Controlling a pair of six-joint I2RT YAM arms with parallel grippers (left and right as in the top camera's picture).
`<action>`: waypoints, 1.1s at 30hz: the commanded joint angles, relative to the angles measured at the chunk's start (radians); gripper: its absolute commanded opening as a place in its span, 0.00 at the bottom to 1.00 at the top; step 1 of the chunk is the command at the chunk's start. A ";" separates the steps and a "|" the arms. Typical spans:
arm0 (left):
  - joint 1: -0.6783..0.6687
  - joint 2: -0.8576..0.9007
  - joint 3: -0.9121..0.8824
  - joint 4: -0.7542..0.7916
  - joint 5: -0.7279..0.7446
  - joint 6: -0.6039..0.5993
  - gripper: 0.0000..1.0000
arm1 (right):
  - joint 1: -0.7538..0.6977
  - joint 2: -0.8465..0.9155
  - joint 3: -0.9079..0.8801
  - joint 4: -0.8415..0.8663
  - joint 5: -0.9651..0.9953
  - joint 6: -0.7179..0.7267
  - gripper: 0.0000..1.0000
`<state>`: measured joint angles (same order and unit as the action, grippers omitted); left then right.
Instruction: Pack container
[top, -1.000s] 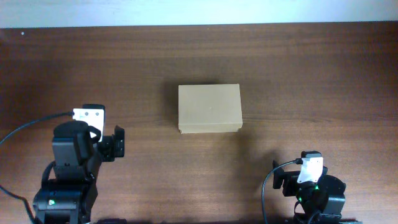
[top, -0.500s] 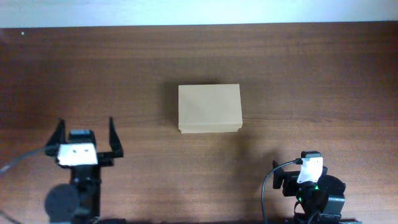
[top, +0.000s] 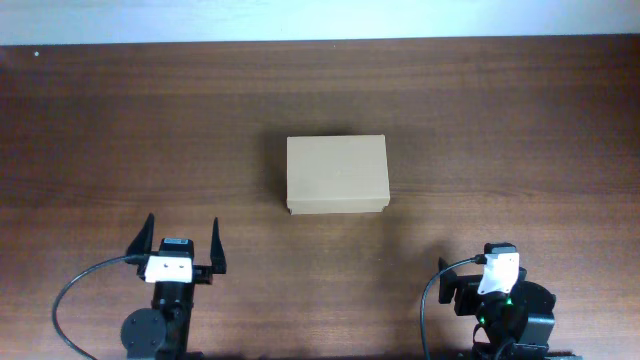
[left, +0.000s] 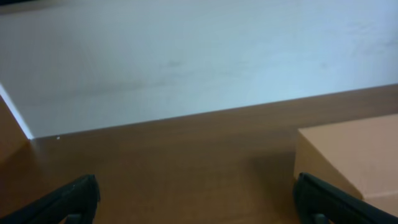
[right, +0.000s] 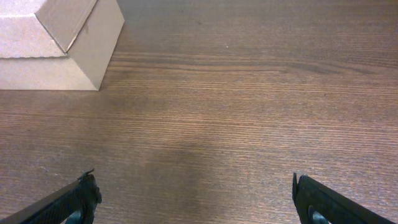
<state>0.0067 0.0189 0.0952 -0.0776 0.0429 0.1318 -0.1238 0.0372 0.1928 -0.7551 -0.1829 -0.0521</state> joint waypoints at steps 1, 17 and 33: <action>-0.010 -0.014 -0.036 0.006 0.014 0.012 0.99 | 0.006 -0.008 -0.005 0.000 -0.008 0.005 0.99; -0.015 -0.014 -0.085 0.000 0.014 0.013 0.99 | 0.006 -0.008 -0.005 0.000 -0.008 0.005 0.99; -0.015 -0.014 -0.085 0.000 0.014 0.013 0.99 | 0.006 -0.008 -0.005 0.000 -0.008 0.005 0.99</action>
<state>-0.0044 0.0166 0.0204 -0.0784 0.0460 0.1318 -0.1238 0.0372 0.1928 -0.7551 -0.1848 -0.0525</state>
